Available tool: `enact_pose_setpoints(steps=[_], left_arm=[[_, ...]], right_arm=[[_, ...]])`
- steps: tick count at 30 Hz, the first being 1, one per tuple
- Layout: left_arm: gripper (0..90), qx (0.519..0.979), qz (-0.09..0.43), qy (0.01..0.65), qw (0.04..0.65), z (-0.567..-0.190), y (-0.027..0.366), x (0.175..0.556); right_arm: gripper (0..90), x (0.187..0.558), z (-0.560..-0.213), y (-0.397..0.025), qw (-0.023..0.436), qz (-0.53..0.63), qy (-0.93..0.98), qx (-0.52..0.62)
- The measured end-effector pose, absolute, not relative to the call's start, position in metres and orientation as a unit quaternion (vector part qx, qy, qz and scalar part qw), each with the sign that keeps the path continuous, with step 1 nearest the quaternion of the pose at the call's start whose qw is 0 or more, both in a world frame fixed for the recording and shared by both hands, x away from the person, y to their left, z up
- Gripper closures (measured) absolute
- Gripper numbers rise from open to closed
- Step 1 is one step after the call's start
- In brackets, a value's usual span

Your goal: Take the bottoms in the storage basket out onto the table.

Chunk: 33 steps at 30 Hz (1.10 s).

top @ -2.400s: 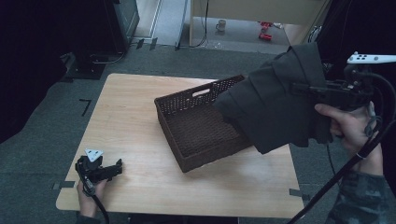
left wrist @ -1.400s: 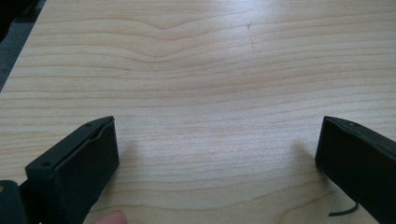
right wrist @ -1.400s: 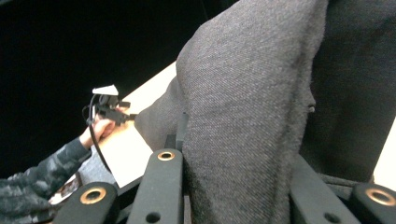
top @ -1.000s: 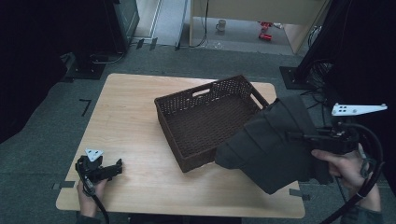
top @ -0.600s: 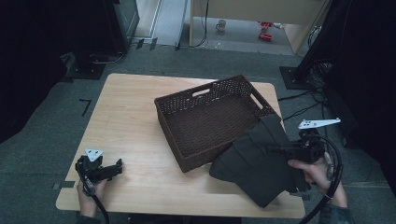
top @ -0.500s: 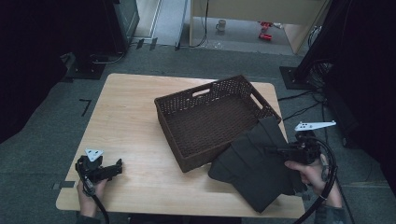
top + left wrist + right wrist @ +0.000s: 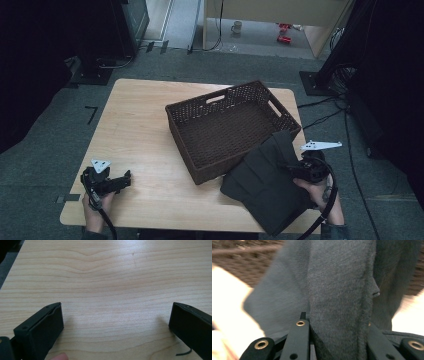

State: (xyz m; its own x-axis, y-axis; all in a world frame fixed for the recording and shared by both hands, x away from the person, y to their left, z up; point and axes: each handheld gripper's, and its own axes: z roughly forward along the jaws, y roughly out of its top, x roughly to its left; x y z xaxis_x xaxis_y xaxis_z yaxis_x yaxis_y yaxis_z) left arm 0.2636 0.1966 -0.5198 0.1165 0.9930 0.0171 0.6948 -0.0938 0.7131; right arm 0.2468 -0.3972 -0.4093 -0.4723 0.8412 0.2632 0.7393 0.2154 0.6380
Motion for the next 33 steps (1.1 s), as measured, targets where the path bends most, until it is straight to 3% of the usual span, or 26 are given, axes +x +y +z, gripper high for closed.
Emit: enact_pose_setpoints(steps=[8, 14, 33], left_arm=[[0.0, 0.691, 0.263, 0.610, 0.284, -0.520, 0.197, 0.264], [0.0, 0.691, 0.263, 0.610, 0.284, -0.520, 0.196, 0.264], [0.0, 0.692, 0.264, 0.610, 0.283, -0.520, 0.196, 0.263]], right_arm=[[72.6, 0.247, -0.443, -0.390, 0.149, 0.329, 0.758, 0.543], [69.4, 0.248, -0.457, -0.387, 0.182, 0.324, 0.743, 0.556], [60.0, 0.240, -0.488, -0.386, 0.188, 0.356, 0.708, 0.581]])
